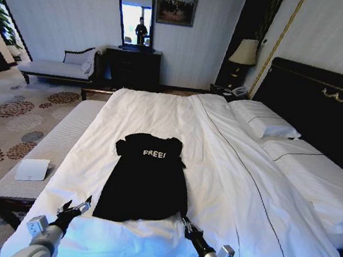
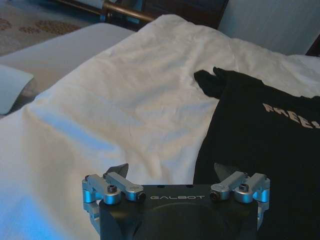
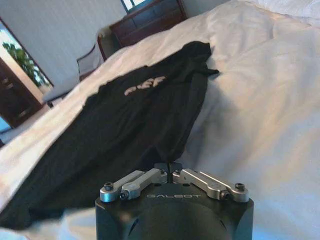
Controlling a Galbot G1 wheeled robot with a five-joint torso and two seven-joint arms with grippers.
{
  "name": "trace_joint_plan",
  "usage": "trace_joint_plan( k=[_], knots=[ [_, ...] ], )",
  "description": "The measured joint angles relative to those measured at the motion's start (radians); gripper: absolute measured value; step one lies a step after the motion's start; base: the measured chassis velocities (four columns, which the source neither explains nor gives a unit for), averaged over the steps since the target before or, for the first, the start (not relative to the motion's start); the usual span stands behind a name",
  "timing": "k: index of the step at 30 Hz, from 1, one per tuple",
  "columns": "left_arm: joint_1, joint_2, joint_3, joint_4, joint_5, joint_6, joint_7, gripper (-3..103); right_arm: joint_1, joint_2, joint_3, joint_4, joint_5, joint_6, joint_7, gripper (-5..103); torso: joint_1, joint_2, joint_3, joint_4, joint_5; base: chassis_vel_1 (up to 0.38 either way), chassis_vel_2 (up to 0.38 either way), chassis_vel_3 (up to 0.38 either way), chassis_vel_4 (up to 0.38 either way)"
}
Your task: Fold the clothes on the bed.
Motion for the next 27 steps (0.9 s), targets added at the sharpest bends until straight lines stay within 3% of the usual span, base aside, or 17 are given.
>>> trace_joint_plan(
  k=[7, 14, 18, 27],
  knots=[
    [0.043, 0.031, 0.001, -0.031, -0.101, 0.042, 0.003, 96, -0.010, -0.028, 0.007, -0.008, -0.043, -0.005, -0.012, 0, 0.000, 0.000, 0.000, 0.0000, 0.0001, 0.000, 0.000, 0.000, 0.000],
    [0.004, 0.026, 0.063, 0.014, -0.103, 0.085, 0.002, 91, -0.007, -0.026, 0.007, 0.002, -0.041, -0.008, -0.006, 0, 0.000, 0.000, 0.000, 0.0000, -0.0001, 0.000, 0.000, 0.000, 0.000],
    [-0.025, 0.022, 0.098, 0.045, -0.093, 0.102, -0.033, 90, -0.013, -0.025, 0.014, 0.005, -0.037, -0.008, -0.006, 0, 0.000, 0.000, 0.000, 0.0000, -0.0001, 0.000, 0.000, 0.000, 0.000],
    [-0.115, 0.019, 0.178, 0.096, -0.073, 0.124, -0.065, 62, -0.008, -0.018, 0.013, 0.015, -0.027, -0.016, -0.001, 0, 0.000, 0.000, 0.000, 0.0000, 0.0000, 0.000, 0.000, 0.000, 0.000]
  ],
)
